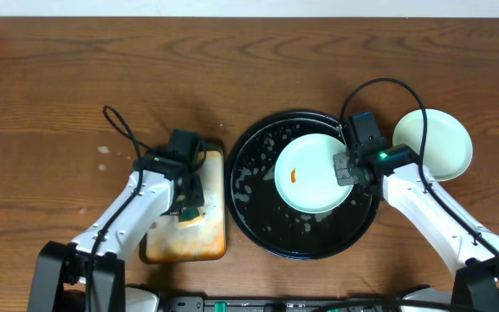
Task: Clean dirty plates on tray and stack at the side
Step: 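Keep scrubbing the metal tray with the sponge in the left gripper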
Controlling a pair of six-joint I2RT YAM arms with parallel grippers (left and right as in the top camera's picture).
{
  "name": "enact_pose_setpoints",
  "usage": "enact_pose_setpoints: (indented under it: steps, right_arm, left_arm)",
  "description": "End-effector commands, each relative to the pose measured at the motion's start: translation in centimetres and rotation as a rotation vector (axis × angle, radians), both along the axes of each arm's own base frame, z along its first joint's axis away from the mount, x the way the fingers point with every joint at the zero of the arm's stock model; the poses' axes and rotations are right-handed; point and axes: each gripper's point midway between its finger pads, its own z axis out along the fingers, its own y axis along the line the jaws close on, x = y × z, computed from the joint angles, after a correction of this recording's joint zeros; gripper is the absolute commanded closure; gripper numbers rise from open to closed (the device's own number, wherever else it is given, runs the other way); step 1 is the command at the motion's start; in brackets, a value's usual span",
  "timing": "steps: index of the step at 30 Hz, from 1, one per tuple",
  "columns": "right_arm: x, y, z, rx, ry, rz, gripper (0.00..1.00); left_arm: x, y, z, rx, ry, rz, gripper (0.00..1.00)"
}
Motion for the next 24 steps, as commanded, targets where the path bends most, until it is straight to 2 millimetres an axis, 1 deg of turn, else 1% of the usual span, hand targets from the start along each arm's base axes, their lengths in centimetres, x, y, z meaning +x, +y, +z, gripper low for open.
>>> enact_pose_setpoints:
  steps: [1,24]
  right_arm:
    - [0.29,0.31,0.43,0.01,-0.008,0.017,0.99]
    - [0.32,0.32,0.45,0.011,-0.009,0.017,0.99]
  left_arm:
    - [-0.89,0.72,-0.73,0.033,0.011,0.02,0.48]
    - [-0.73,0.67,-0.83,0.03,0.002,0.02,0.47]
